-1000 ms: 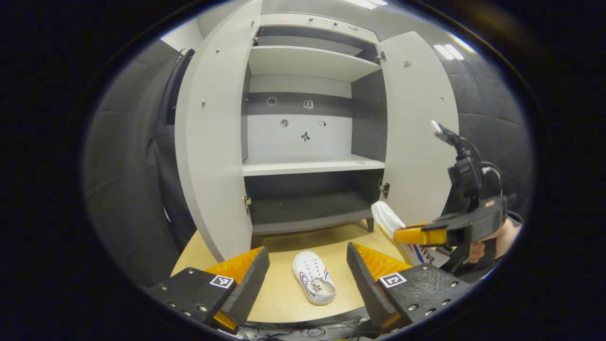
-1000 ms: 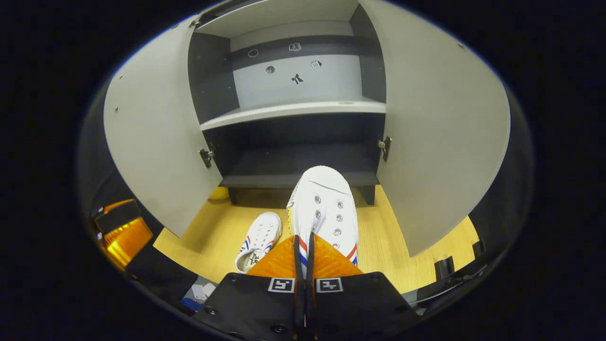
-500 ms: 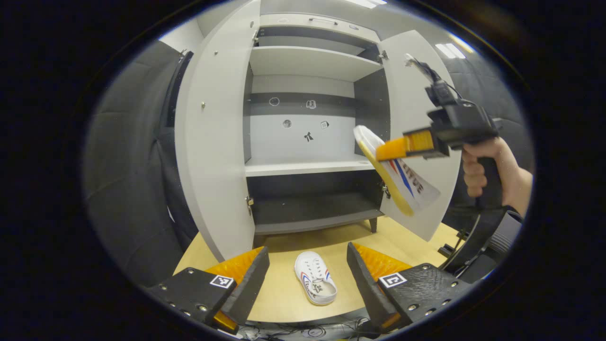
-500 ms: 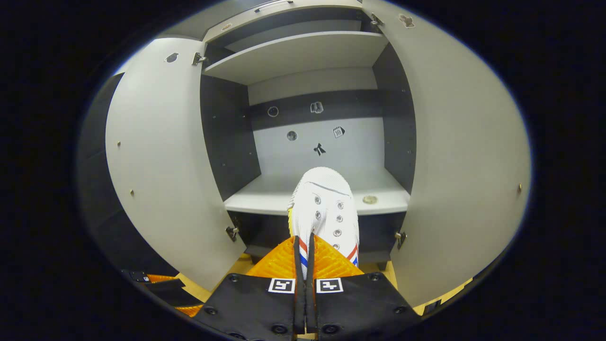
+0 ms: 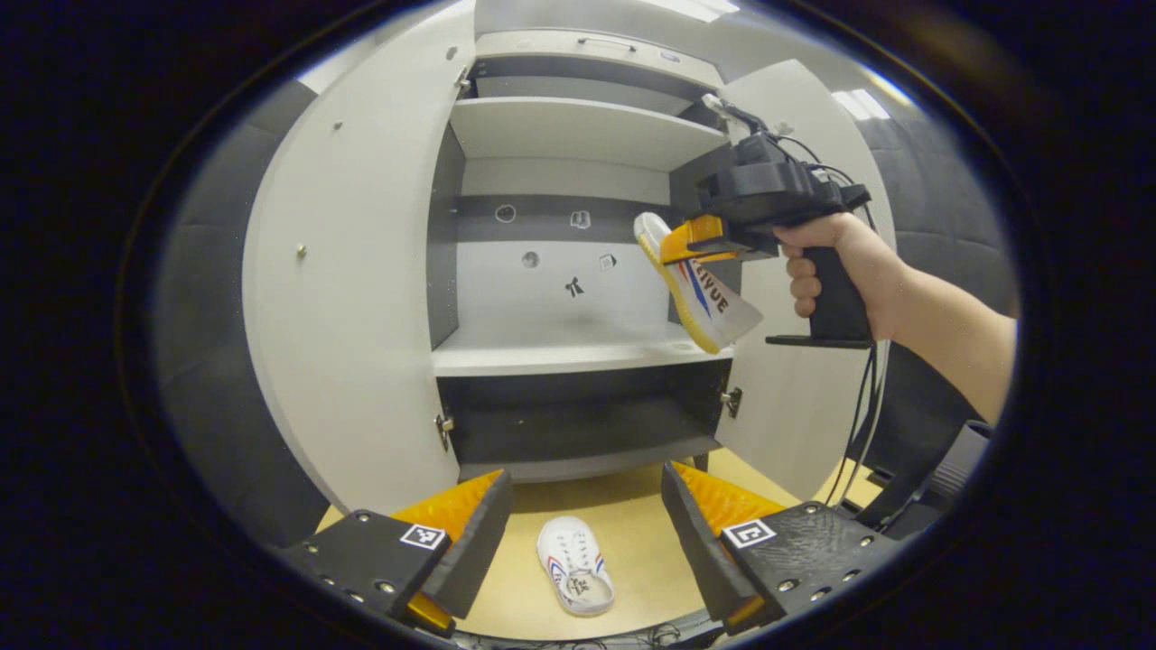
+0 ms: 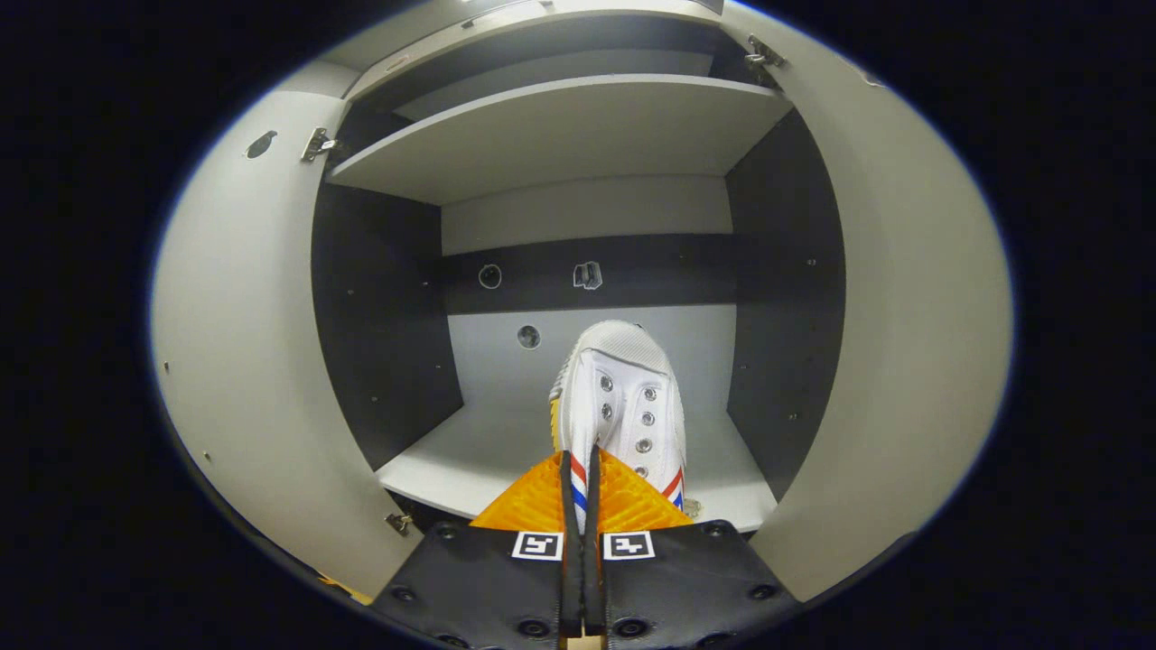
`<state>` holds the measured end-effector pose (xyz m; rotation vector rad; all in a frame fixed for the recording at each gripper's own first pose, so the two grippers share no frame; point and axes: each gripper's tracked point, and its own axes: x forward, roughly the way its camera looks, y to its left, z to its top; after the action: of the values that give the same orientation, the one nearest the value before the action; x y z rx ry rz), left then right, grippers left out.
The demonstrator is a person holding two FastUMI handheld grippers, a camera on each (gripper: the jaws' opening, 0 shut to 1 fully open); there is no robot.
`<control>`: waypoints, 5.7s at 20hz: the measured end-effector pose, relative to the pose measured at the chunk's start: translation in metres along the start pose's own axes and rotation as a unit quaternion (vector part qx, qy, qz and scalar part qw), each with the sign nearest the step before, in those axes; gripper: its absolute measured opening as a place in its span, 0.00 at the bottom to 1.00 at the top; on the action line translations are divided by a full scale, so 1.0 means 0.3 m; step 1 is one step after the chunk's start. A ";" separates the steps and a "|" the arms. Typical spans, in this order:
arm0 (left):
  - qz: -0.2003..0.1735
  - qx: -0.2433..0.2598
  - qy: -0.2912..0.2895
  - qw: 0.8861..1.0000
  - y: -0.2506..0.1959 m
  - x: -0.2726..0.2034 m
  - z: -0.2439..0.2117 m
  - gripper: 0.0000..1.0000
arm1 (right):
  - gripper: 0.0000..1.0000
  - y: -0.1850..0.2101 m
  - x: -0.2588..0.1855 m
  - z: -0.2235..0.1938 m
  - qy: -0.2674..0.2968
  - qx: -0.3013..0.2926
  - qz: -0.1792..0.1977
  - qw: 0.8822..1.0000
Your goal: Grab one shoe with the right hand and put it into the shoe cabinet, grab the other shoe with the left hand and put it into the shoe cabinet; then close the right door with the right hand and the left door with the left hand.
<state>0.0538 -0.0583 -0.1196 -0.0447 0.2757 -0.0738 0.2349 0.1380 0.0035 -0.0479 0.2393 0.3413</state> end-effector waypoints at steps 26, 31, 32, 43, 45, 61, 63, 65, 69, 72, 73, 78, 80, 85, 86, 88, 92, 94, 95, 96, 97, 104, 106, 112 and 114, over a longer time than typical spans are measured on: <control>0.231 -0.013 -0.002 0.973 0.245 -0.004 0.113 0.94 | 0.20 -0.143 0.618 -0.121 0.071 0.020 -0.027 0.997; 0.241 -0.005 0.021 0.970 0.227 -0.029 0.051 0.94 | 0.73 -0.055 0.555 -0.137 0.066 0.031 0.011 0.997; 0.234 -0.012 0.025 0.972 0.218 -0.030 0.035 0.94 | 0.93 -0.050 0.521 -0.139 0.063 0.028 0.011 0.998; 0.082 -0.006 0.090 0.993 0.190 0.110 -0.246 0.94 | 0.97 -0.038 -0.006 -0.213 -0.026 0.020 -0.037 0.999; 0.051 -0.016 0.111 0.992 0.182 0.139 -0.306 0.94 | 0.96 -0.022 -0.106 -0.234 -0.036 0.011 -0.043 0.998; -0.060 0.042 0.290 0.954 0.164 0.329 -0.857 0.93 | 0.99 -0.227 -0.697 -0.584 0.057 -0.008 -0.199 0.978; -0.068 0.037 0.305 0.949 0.162 0.335 -0.899 0.93 | 0.99 -0.272 -0.764 -0.622 0.074 -0.008 -0.229 0.971; -0.079 0.033 0.320 0.944 0.152 0.340 -0.937 0.93 | 0.99 -0.315 -0.845 -0.663 0.092 -0.003 -0.261 0.961; -0.081 0.026 0.331 0.940 0.149 0.350 -0.969 0.75 | 0.99 -0.355 -0.994 -0.738 0.116 0.041 -0.317 0.940; -0.103 0.015 0.343 0.933 0.124 0.336 -0.982 0.55 | 0.97 -0.399 -1.092 -0.747 0.118 0.045 -0.356 0.926; -0.105 0.016 0.355 0.929 0.125 0.322 -0.993 0.54 | 0.97 -0.408 -1.116 -0.743 0.116 0.049 -0.366 0.922; -0.102 0.006 0.376 0.921 0.126 0.323 -0.996 0.37 | 0.99 -0.470 -1.157 -0.728 0.106 0.059 -0.390 0.913; -0.083 0.009 0.376 0.923 0.153 0.331 -0.994 0.27 | 0.97 -0.504 -1.144 -0.715 0.098 0.057 -0.392 0.913; -0.071 -0.006 0.387 0.919 0.157 0.333 -0.977 0.04 | 1.00 -0.591 -1.091 -0.694 0.081 0.067 -0.377 0.920; -0.065 -0.005 0.386 0.920 0.159 0.340 -0.960 0.02 | 0.98 -0.617 -1.090 -0.693 0.079 0.067 -0.377 0.920; -0.060 0.009 0.382 0.922 0.160 0.350 -0.932 0.02 | 0.98 -0.660 -1.083 -0.682 0.067 0.074 -0.378 0.920; -0.043 0.000 0.370 0.928 0.168 0.357 -0.893 0.02 | 0.97 -0.750 -1.073 -0.692 0.063 0.084 -0.374 0.921; -0.034 -0.013 0.352 0.935 0.178 0.359 -0.870 0.02 | 0.97 -0.791 -1.069 -0.677 0.056 0.086 -0.372 0.922; -0.032 -0.019 0.341 0.939 0.180 0.359 -0.871 0.02 | 0.97 -0.811 -1.063 -0.665 0.054 0.086 -0.371 0.923; -0.030 -0.026 0.331 0.943 0.182 0.360 -0.856 0.02 | 0.97 -0.829 -1.062 -0.660 0.053 0.086 -0.369 0.924; -0.028 -0.034 0.322 0.946 0.184 0.360 -0.852 0.02 | 0.97 -0.843 -1.057 -0.651 0.057 0.087 -0.366 0.925; -0.017 -0.026 0.251 0.967 0.215 0.388 -0.793 0.01 | 0.97 -0.912 -1.032 -0.560 0.049 0.061 -0.352 0.933; -0.022 -0.042 0.221 0.974 0.208 0.400 -0.754 0.01 | 0.97 -0.921 -1.025 -0.550 0.043 0.065 -0.352 0.933; -0.036 -0.051 0.128 0.990 0.206 0.447 -0.716 0.01 | 0.97 -0.912 -1.017 -0.533 0.032 0.095 -0.351 0.931; -0.025 -0.037 0.103 0.994 0.223 0.437 -0.687 0.01 | 0.97 -0.922 -1.043 -0.501 0.023 0.088 -0.363 0.927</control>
<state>0.1277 -0.0090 -0.3566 -0.1190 0.4847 -0.1188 0.0082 -0.2373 -0.0654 0.0335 0.2811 -0.4224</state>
